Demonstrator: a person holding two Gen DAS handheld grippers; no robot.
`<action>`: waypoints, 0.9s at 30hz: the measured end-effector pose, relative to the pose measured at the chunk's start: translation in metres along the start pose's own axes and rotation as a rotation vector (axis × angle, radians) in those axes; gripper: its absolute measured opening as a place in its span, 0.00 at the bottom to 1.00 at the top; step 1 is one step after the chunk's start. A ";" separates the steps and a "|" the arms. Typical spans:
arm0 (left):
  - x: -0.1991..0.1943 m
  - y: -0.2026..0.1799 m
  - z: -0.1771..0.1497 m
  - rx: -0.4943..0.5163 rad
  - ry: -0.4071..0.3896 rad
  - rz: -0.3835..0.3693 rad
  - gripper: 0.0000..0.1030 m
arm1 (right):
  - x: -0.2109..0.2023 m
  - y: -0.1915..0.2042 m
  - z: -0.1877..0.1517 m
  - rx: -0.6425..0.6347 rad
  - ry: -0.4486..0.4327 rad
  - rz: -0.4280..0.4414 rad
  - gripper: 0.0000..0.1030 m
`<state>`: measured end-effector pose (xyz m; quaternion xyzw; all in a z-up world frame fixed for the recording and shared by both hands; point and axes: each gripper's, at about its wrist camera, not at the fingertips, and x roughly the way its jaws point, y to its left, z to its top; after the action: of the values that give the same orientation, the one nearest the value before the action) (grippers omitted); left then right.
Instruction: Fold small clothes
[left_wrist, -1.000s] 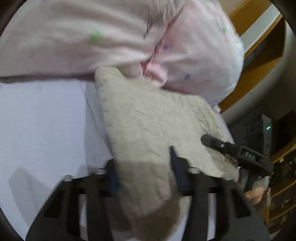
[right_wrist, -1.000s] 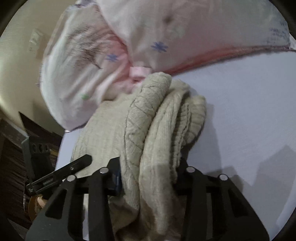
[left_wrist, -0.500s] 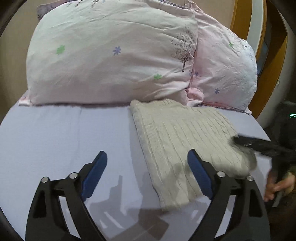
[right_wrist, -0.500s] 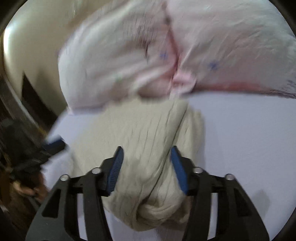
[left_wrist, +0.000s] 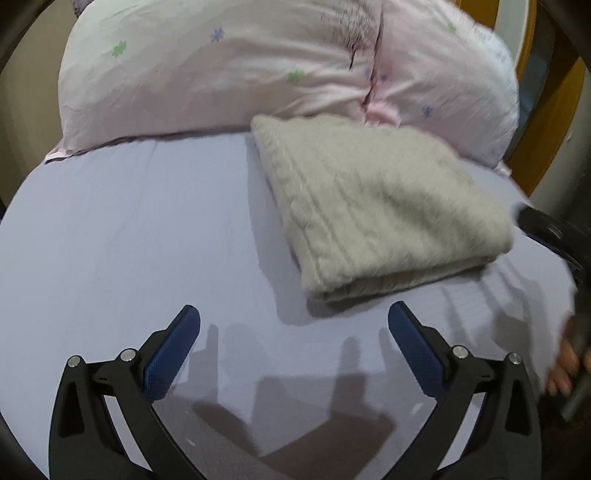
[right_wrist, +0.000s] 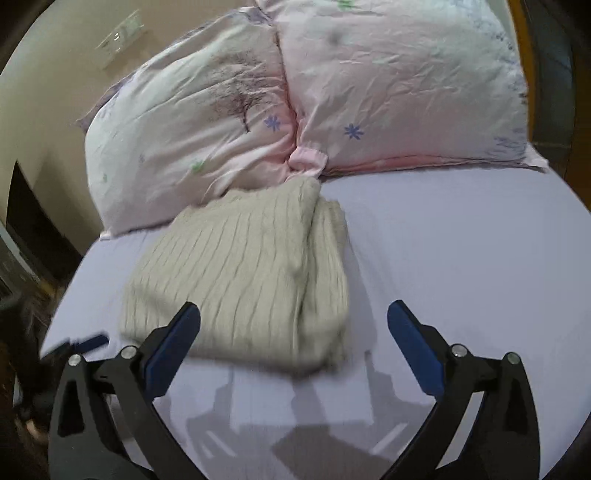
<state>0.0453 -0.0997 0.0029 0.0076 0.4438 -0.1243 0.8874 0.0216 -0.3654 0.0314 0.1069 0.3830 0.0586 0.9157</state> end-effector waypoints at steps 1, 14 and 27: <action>0.004 -0.002 -0.001 0.002 0.019 0.009 0.99 | 0.005 0.004 -0.007 -0.009 0.028 -0.063 0.98; 0.021 -0.019 0.000 0.038 0.073 0.118 0.99 | 0.046 0.035 -0.039 -0.100 0.185 -0.171 0.98; 0.018 -0.019 0.004 0.028 0.107 0.123 0.99 | 0.050 0.038 -0.039 -0.137 0.185 -0.178 0.98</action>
<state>0.0550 -0.1225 -0.0073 0.0541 0.4873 -0.0750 0.8683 0.0282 -0.3135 -0.0209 0.0036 0.4689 0.0126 0.8832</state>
